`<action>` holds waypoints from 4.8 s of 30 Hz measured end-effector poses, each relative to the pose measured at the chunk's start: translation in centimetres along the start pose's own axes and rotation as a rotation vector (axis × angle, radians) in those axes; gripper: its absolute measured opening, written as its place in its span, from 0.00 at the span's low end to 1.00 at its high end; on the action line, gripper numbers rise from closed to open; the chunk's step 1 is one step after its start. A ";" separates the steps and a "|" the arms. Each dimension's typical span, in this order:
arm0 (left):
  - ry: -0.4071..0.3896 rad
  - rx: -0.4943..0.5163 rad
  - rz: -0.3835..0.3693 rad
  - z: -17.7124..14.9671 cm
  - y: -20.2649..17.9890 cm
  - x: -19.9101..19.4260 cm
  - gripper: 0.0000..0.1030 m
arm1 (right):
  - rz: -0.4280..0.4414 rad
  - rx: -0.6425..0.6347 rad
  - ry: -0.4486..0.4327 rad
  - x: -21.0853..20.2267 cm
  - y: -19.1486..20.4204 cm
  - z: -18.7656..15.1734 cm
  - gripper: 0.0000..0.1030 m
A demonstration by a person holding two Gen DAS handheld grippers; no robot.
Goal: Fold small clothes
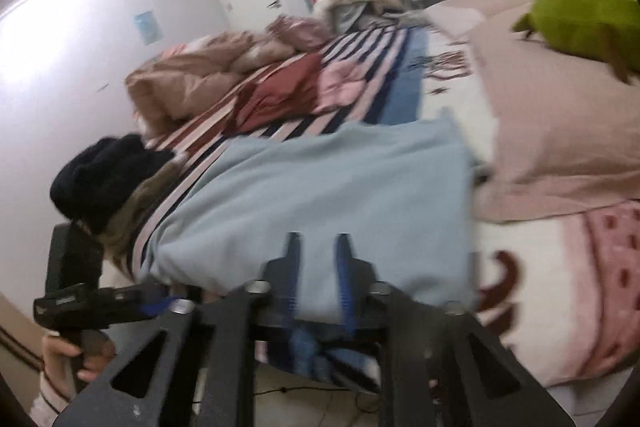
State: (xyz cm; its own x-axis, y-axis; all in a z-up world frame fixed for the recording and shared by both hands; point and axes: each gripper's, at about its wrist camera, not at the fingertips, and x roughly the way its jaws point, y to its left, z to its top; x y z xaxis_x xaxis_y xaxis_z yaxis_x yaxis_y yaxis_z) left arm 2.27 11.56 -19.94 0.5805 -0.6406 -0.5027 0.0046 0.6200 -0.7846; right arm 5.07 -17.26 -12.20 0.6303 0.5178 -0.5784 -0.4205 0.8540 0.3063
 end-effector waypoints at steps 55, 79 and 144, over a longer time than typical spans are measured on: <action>0.174 0.717 0.119 1.2 -16.2 8.9 0.69 | 0.021 0.117 -0.154 -5.8 -10.2 0.6 0.25; 0.029 0.531 0.092 6.4 -9.2 5.1 0.75 | -0.066 -0.053 0.027 -5.8 -8.0 4.7 0.51; 0.276 0.376 -0.056 13.2 -9.5 17.6 0.15 | 0.201 0.270 0.349 9.2 -17.2 6.6 0.15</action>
State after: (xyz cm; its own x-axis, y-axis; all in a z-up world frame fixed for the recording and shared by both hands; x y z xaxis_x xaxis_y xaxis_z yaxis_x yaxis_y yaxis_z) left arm 23.21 0.40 -16.55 0.3333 -0.7427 -0.5807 0.3539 0.6695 -0.6531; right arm 22.40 -26.84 -17.78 0.2785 0.6654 -0.6926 -0.2979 0.7454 0.5963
